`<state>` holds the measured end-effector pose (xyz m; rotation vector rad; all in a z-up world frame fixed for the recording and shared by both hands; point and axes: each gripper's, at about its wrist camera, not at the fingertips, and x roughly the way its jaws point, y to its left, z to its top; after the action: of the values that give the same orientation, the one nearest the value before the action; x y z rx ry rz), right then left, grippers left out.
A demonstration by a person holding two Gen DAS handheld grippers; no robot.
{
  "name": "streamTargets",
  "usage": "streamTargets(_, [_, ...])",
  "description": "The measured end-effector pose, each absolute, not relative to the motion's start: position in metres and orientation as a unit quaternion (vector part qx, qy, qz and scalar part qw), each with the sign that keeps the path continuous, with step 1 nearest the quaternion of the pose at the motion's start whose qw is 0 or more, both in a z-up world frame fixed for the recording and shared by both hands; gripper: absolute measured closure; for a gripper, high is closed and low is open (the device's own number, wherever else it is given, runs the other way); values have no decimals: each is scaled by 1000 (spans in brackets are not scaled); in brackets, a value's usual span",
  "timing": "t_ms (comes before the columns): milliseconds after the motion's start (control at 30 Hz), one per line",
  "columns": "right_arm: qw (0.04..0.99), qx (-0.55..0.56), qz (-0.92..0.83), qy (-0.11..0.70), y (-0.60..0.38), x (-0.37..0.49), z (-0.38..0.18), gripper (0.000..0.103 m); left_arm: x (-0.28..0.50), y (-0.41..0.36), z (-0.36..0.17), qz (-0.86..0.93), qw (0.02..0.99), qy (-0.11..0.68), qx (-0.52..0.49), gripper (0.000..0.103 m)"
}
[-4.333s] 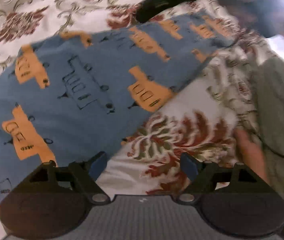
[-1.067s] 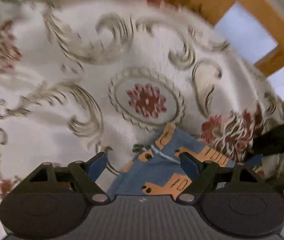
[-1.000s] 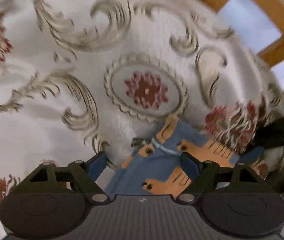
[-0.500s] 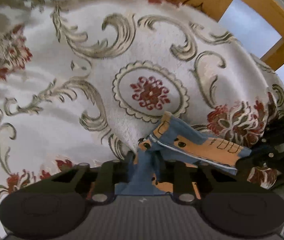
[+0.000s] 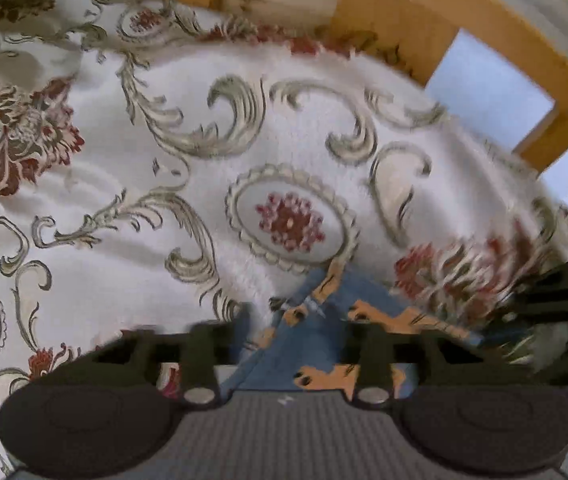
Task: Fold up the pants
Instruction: 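Grasp the pants edge with the left gripper while the right gripper pinches the same edge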
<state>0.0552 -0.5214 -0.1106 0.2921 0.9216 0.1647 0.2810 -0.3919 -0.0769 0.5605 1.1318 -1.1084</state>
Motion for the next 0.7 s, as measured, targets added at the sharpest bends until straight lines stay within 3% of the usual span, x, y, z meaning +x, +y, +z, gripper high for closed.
streamTargets(67, [875, 189, 89, 436, -532, 55, -114, 66, 280, -392, -64, -499, 665, 502, 237, 37])
streamTargets(200, [866, 238, 88, 431, -543, 61, -116, 65, 281, -420, -56, -483, 645, 556, 204, 37])
streamTargets(300, [867, 244, 83, 426, -545, 63, -116, 74, 280, -430, -58, -448, 632, 611, 161, 36])
streamTargets(367, [877, 222, 75, 420, -540, 64, -114, 91, 284, -435, -69, -423, 623, 643, 139, 37])
streamTargets(700, [926, -43, 90, 364, -475, 47, -90, 92, 275, -447, -90, -360, 616, 686, 141, 41])
